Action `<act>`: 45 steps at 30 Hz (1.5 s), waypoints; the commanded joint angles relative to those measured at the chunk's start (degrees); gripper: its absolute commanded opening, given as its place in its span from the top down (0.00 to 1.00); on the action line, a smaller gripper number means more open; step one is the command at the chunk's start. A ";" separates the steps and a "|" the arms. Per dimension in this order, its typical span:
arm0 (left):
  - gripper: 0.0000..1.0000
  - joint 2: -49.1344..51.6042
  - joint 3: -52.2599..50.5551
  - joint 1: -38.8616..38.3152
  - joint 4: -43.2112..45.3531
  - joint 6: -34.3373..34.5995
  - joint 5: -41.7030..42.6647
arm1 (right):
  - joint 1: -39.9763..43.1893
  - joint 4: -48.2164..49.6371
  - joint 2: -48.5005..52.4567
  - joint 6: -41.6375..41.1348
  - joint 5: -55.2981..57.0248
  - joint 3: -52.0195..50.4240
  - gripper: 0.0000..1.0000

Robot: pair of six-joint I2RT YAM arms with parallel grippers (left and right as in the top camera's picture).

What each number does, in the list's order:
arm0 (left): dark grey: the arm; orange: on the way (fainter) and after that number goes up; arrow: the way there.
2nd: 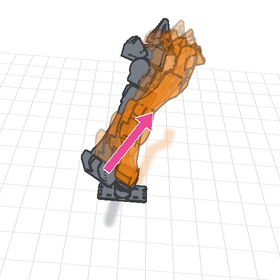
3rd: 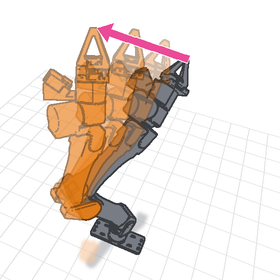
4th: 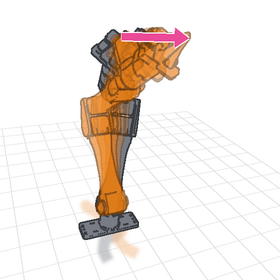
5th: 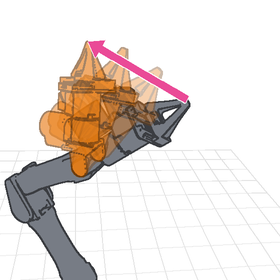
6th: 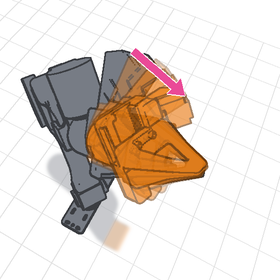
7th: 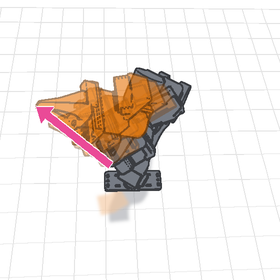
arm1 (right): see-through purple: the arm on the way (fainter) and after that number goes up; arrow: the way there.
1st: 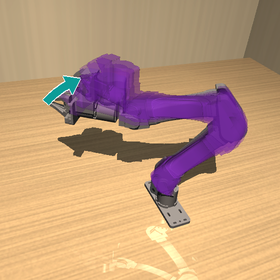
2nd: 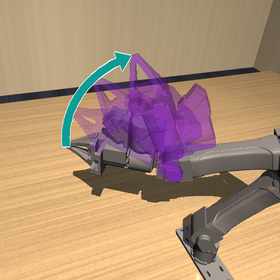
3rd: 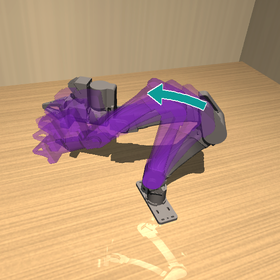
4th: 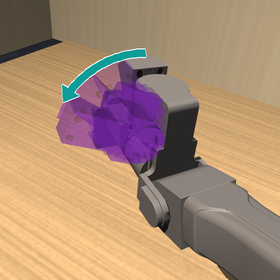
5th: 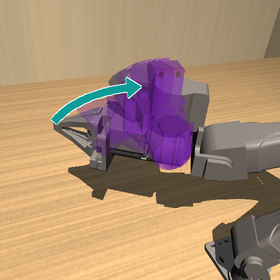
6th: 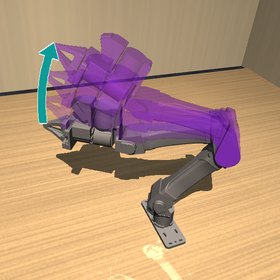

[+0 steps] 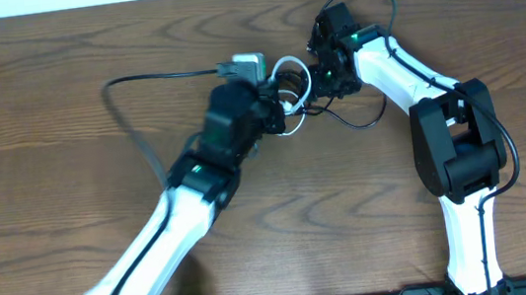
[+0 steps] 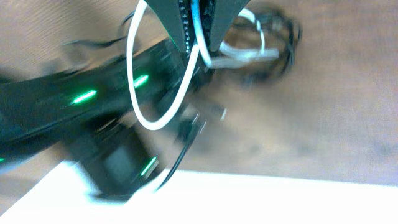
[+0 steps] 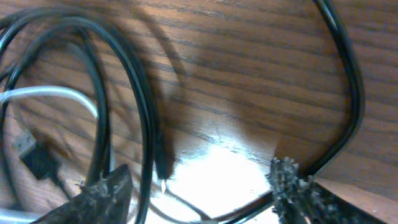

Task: Untangle cables
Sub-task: 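Pull the white cable far left with the left gripper, out of the black cable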

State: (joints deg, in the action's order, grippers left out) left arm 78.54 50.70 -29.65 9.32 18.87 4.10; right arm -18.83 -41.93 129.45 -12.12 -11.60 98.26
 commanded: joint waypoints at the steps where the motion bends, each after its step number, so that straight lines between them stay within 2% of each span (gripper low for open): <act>1: 0.92 -7.69 0.44 0.00 1.44 -4.28 -0.76 | 0.42 -0.50 0.79 0.15 2.51 -0.55 0.24; 3: 0.93 -11.93 0.44 0.00 3.39 -6.23 -0.79 | 0.44 -0.55 0.79 0.15 3.13 -0.55 0.18; 7: 0.93 -19.85 0.44 0.00 8.85 -7.30 -2.08 | 0.42 -0.74 0.79 0.13 4.00 -0.55 0.17; 10: 0.93 -25.42 0.44 0.00 15.06 -7.30 -2.29 | 0.42 -0.74 0.79 -0.09 4.39 -0.55 0.07; 14: 0.92 -30.58 0.44 0.00 20.00 -7.28 -2.29 | 0.46 -1.51 0.79 -1.81 8.63 -0.55 0.04; 19: 0.93 -34.56 0.44 0.00 19.08 -7.91 -8.44 | 0.52 -3.26 0.79 -4.48 17.51 -0.57 0.03; 26: 0.92 -34.99 0.44 0.00 17.77 -9.73 -17.75 | 1.81 -5.86 0.87 -6.01 27.78 -0.57 0.02; 37: 0.93 -35.21 0.44 0.00 16.24 -13.29 -21.84 | 9.64 -5.33 0.98 -9.09 26.36 -3.82 0.01; 45: 0.93 -37.11 0.44 0.00 14.21 -17.07 -35.58 | 16.90 -2.34 0.98 -10.84 26.67 -8.48 0.01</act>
State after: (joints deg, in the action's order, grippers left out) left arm 43.35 50.68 -29.67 23.68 4.34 -23.11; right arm -5.63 -44.16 127.37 -21.65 11.81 94.41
